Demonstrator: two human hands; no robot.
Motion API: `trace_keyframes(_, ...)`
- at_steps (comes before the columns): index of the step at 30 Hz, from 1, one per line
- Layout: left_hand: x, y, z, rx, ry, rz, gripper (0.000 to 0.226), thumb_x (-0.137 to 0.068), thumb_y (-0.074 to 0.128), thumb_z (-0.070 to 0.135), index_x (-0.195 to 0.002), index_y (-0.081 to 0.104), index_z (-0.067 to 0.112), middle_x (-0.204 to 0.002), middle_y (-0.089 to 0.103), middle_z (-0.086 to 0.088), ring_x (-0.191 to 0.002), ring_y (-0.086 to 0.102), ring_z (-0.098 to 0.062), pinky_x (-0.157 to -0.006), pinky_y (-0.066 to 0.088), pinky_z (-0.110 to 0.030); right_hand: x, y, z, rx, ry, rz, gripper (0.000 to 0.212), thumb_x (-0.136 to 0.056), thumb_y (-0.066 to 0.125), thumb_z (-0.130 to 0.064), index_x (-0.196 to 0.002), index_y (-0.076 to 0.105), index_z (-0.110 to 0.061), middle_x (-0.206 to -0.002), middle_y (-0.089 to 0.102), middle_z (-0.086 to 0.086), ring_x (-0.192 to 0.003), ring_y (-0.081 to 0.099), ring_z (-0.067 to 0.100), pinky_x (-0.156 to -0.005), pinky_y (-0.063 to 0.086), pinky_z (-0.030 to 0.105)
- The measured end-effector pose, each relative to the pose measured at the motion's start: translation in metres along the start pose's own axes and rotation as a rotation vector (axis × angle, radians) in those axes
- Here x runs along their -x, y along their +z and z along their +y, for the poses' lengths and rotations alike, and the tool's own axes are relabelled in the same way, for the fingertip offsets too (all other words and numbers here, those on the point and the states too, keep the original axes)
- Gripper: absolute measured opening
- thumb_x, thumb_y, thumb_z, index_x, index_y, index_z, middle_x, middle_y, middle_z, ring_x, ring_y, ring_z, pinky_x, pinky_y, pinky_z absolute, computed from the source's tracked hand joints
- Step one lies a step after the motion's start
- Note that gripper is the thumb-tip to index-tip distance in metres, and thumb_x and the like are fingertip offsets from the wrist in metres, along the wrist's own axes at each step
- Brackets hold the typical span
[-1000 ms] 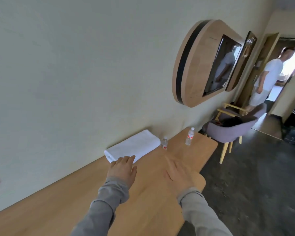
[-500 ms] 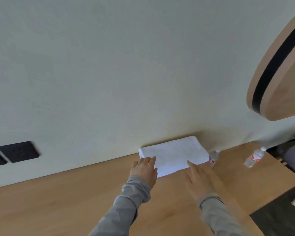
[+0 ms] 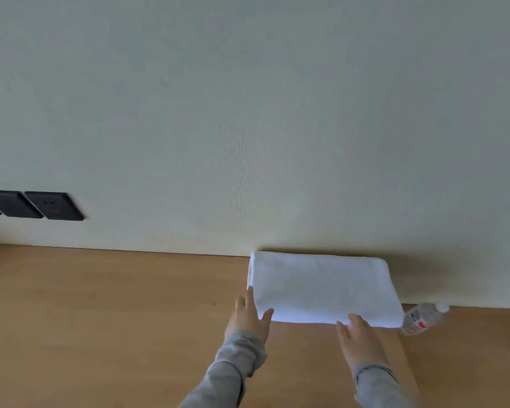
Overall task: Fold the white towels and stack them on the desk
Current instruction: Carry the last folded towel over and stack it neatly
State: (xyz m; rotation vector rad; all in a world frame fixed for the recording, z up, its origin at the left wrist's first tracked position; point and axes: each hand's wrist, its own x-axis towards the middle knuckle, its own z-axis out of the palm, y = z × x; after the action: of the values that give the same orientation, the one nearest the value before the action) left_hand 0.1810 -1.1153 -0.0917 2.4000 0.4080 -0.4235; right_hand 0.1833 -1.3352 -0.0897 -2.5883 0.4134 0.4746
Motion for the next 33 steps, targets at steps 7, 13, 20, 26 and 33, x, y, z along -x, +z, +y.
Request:
trace_keyframes(7,-0.024,0.039,0.008,1.005,-0.743,-0.001,0.094,-0.073,0.078,0.037,-0.139,0.018,0.007,-0.093,0.058,-0.019,-0.084,0.061,-0.031,-0.088,0.051,-0.042,-0.043,0.005,0.031,-0.513,0.372,-0.022,0.041,-0.095,0.049,-0.037,-0.109,0.056,0.002,-0.118,0.061,0.021,-0.11,0.056,0.037,-0.101,0.041,0.043)
trace_keyframes(13,-0.044,0.05,0.015,1.366,-0.827,0.008,0.088,-0.062,0.086,0.033,-0.13,0.04,0.0,-0.093,0.059,-0.018,-0.083,0.062,-0.032,-0.058,0.049,-0.035,-0.065,-0.001,0.035,-1.168,0.688,-0.034,0.049,-0.087,0.064,-0.032,-0.12,0.049,0.003,-0.127,0.054,0.021,-0.122,0.05,0.035,-0.105,0.041,0.046)
trace_keyframes(20,-0.056,0.054,0.025,1.613,-0.859,0.029,0.096,-0.065,0.082,0.032,-0.141,0.03,0.005,-0.132,0.049,-0.022,-0.116,0.053,-0.037,-0.102,0.042,-0.047,-0.083,-0.01,0.031,-1.712,0.793,-0.025,0.054,-0.077,0.074,-0.035,-0.119,0.047,-0.014,-0.115,0.057,0.007,-0.105,0.054,0.027,-0.103,0.044,0.044)
trace_keyframes(26,-0.062,0.055,0.036,1.676,-0.861,0.057,0.083,-0.071,0.078,0.033,-0.138,0.034,0.013,-0.131,0.051,-0.014,-0.113,0.055,-0.035,-0.082,0.048,-0.047,-0.091,-0.011,0.025,-1.798,0.792,-0.041,0.051,-0.074,0.077,-0.032,-0.112,0.05,-0.014,-0.108,0.06,0.008,-0.103,0.057,0.029,-0.091,0.048,0.046)
trace_keyframes(33,-0.064,0.058,0.039,1.718,-0.848,0.096,0.072,-0.069,0.078,0.033,-0.124,0.037,0.012,-0.112,0.055,-0.015,-0.097,0.058,-0.035,-0.08,0.05,-0.048,-0.092,-0.005,0.026,-1.892,0.612,-0.09,0.039,-0.078,0.073,-0.025,-0.113,0.055,-0.021,-0.112,0.065,0.008,-0.1,0.062,0.032,-0.078,0.051,0.051)
